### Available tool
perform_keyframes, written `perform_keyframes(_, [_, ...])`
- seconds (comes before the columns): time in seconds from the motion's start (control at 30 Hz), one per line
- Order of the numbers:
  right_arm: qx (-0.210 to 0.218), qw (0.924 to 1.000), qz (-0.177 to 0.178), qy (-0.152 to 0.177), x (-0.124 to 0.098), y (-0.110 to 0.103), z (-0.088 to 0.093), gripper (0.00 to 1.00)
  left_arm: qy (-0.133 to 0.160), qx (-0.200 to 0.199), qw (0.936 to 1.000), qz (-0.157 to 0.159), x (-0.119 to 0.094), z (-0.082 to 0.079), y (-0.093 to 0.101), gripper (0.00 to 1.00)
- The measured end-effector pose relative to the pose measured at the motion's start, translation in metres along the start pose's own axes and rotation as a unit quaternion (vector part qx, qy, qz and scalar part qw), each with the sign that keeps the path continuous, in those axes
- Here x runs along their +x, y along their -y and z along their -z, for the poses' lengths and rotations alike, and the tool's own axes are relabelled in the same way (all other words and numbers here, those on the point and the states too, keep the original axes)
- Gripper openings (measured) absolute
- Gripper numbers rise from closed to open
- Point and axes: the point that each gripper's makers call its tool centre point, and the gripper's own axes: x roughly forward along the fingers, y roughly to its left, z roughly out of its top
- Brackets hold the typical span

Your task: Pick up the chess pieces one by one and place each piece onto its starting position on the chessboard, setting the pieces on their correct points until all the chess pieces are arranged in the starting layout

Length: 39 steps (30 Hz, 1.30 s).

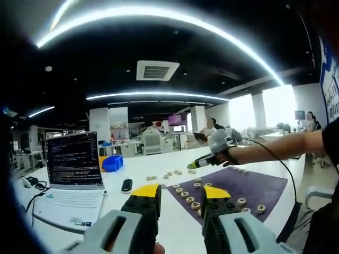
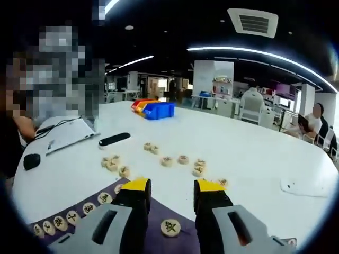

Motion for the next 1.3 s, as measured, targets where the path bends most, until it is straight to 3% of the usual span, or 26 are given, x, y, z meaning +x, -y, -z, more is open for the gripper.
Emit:
perform_keyframes(0.23, [-0.021,0.9997,0.002,-0.015,0.051,-0.014,0.008,0.33,0.003,-0.003,0.9999,-0.009,-0.005,-0.001,-0.006,0.32])
perform_keyframes(0.33, [-0.047,0.9983,0.018,-0.028,0.065,-0.01,0.015,0.32,0.006,-0.006,0.9999,-0.011,-0.005,-0.002,-0.008,0.32])
perform_keyframes(0.43, [-0.039,0.9984,0.028,-0.032,0.08,-0.005,0.02,0.32,0.005,-0.008,0.9999,-0.011,-0.005,0.0,-0.01,0.32])
perform_keyframes(0.6, [0.005,0.9983,0.047,-0.033,0.096,0.005,0.024,0.32,0.003,-0.012,0.9998,-0.013,-0.003,0.002,-0.013,0.31])
perform_keyframes(0.77, [0.015,0.9969,0.066,-0.04,0.107,0.015,0.03,0.32,-0.002,-0.015,0.9998,-0.011,-0.001,0.006,-0.014,0.31])
perform_keyframes(1.3, [0.031,0.9959,0.082,-0.022,0.135,0.029,0.019,0.29,-0.013,-0.016,0.9998,-0.006,0.007,0.014,-0.012,0.32])
